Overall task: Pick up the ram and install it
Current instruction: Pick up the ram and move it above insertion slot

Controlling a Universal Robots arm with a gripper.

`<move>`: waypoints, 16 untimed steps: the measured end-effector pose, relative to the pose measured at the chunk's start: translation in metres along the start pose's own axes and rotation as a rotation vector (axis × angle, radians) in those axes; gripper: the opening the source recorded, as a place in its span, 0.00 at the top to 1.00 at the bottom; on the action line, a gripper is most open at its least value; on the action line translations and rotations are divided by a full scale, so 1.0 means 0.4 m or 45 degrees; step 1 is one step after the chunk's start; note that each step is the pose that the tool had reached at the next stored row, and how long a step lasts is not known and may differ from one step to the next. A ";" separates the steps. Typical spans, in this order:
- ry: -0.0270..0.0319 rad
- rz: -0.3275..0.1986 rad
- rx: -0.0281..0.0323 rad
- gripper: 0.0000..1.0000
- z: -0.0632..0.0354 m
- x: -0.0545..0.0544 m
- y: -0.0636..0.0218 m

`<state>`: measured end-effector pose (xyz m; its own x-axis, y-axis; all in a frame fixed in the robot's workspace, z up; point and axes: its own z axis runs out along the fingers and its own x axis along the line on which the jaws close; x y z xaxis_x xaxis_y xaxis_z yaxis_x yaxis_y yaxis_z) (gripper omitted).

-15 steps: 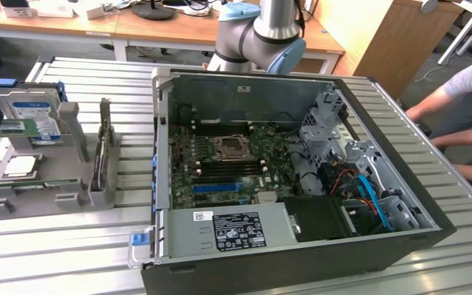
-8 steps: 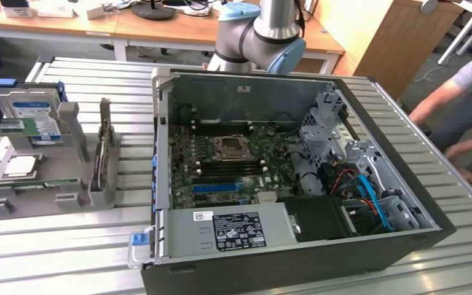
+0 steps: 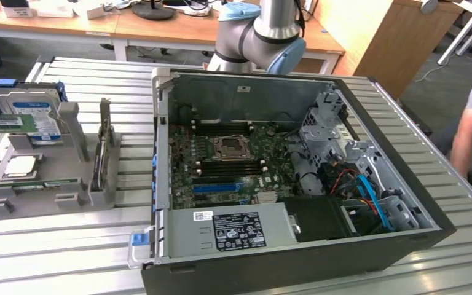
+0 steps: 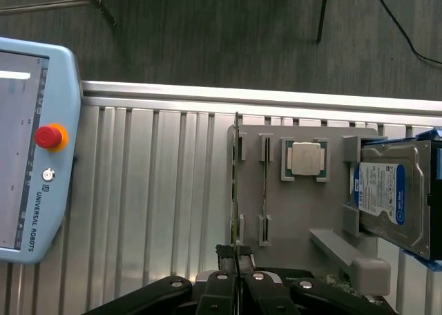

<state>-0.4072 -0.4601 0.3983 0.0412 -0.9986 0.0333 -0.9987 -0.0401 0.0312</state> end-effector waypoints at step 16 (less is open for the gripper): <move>0.0003 0.000 -0.0004 0.88 -0.002 0.002 -0.049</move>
<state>-0.3874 -0.4602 0.3984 0.0412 -0.9986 0.0334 -0.9987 -0.0402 0.0315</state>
